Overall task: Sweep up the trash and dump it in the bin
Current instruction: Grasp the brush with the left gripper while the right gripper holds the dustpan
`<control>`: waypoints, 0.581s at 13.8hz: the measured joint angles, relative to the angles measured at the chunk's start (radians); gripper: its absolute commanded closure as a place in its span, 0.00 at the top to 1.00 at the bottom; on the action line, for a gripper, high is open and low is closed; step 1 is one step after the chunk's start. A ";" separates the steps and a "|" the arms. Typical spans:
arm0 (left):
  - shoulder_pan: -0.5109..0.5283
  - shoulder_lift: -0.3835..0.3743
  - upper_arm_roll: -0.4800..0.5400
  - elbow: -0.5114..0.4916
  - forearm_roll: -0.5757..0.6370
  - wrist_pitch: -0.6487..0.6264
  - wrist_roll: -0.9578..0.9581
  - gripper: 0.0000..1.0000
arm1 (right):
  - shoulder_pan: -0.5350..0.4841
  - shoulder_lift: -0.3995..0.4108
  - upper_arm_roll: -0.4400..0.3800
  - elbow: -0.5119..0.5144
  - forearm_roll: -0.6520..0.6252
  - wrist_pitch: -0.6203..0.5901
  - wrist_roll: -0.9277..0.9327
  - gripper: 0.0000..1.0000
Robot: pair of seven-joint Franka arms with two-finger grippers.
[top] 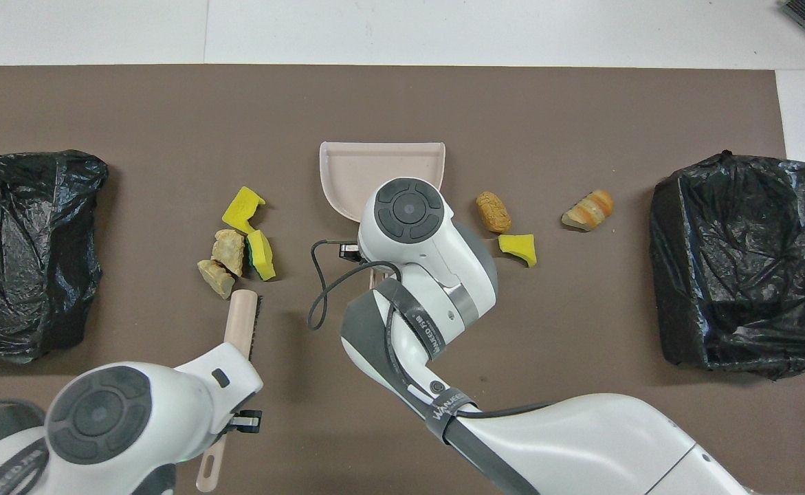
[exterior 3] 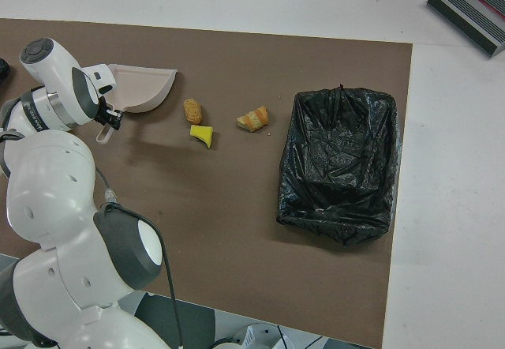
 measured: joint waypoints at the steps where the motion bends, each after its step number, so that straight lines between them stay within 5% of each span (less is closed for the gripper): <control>1: 0.053 0.001 0.001 0.008 0.000 0.000 0.036 0.00 | 0.000 -0.004 0.000 0.001 0.000 0.000 -0.024 0.00; 4: 0.211 0.050 0.003 0.072 0.000 0.020 0.080 0.00 | -0.013 -0.036 -0.003 0.003 0.000 -0.012 -0.110 0.00; 8: 0.330 0.209 0.003 0.228 0.000 0.055 0.086 0.00 | -0.083 -0.103 -0.004 0.003 0.000 -0.164 -0.370 0.00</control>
